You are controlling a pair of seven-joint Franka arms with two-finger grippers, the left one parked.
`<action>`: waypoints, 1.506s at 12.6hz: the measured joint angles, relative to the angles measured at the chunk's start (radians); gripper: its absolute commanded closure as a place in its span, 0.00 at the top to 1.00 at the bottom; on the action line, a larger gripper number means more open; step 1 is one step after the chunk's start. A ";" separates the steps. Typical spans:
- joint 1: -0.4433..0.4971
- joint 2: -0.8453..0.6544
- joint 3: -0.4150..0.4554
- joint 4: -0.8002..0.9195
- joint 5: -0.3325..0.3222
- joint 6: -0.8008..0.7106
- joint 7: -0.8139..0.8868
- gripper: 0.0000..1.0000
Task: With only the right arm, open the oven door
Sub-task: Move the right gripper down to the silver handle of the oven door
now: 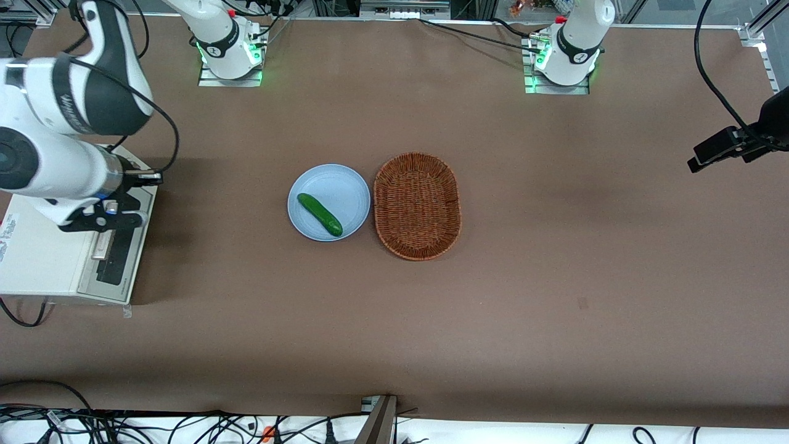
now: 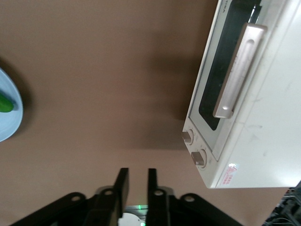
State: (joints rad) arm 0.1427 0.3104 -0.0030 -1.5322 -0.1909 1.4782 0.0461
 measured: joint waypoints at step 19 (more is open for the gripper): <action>-0.082 0.212 -0.022 0.000 -0.327 0.122 -0.017 0.00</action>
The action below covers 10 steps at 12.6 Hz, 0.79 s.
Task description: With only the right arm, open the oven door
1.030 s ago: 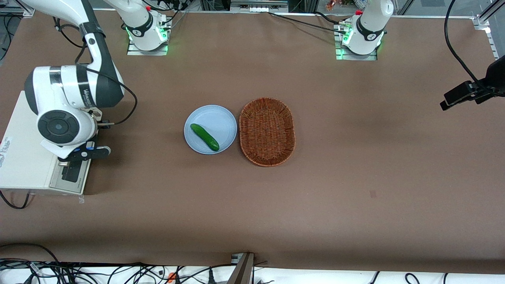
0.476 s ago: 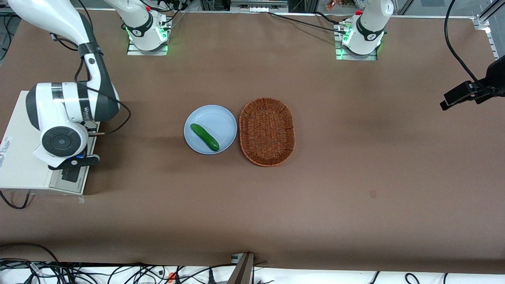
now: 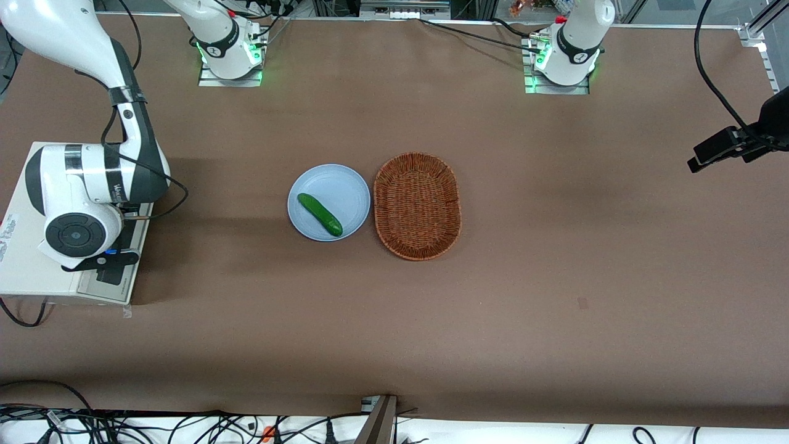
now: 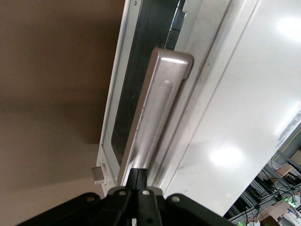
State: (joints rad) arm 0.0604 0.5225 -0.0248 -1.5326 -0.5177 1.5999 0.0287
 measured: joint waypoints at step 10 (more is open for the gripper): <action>-0.008 0.005 0.000 0.000 0.000 0.012 -0.023 0.00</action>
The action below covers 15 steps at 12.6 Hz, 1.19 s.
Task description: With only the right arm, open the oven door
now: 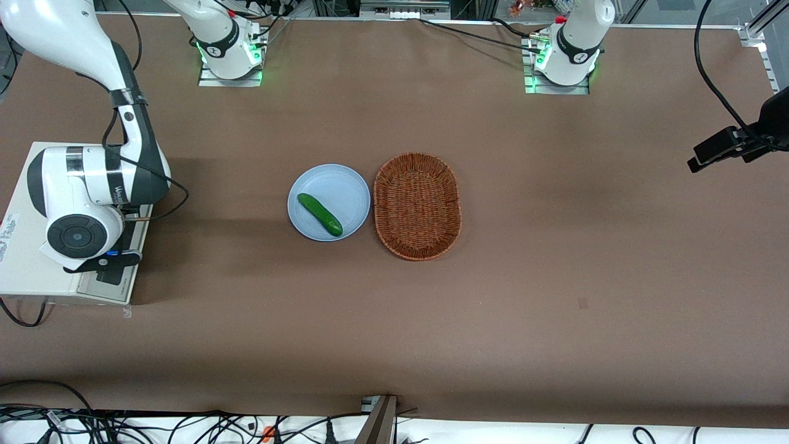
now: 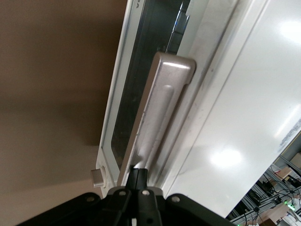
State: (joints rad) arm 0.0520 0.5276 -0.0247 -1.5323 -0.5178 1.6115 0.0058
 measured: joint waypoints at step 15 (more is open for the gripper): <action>-0.006 0.000 0.015 -0.002 0.027 0.016 0.001 0.00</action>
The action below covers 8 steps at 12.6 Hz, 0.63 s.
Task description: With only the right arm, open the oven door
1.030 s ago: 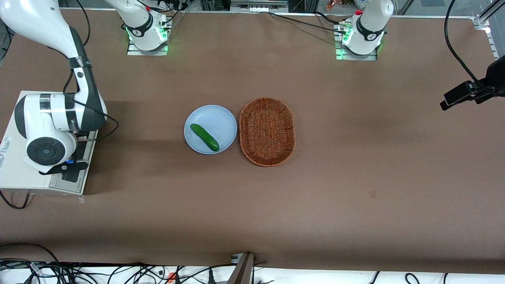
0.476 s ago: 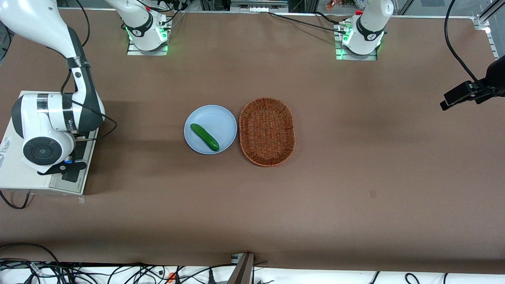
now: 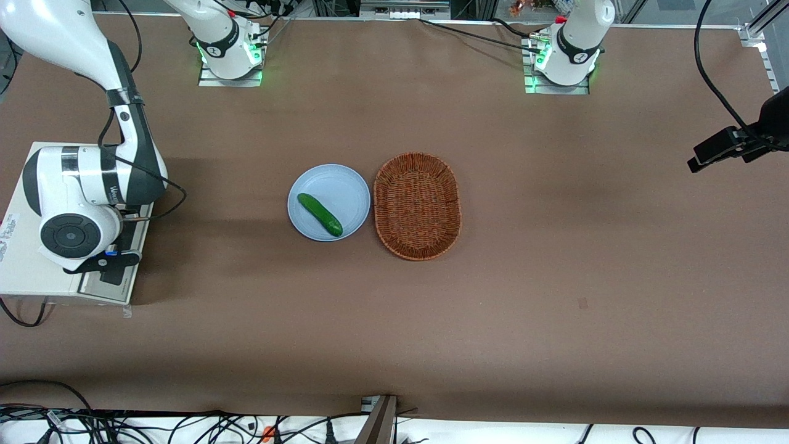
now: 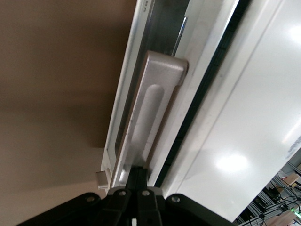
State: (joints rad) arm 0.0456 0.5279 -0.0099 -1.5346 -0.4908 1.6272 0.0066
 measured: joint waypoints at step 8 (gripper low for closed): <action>0.037 0.030 0.031 -0.010 0.103 0.070 0.047 0.00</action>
State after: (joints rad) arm 0.0825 0.5579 0.0207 -1.5446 -0.3881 1.6968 0.0536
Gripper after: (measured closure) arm 0.991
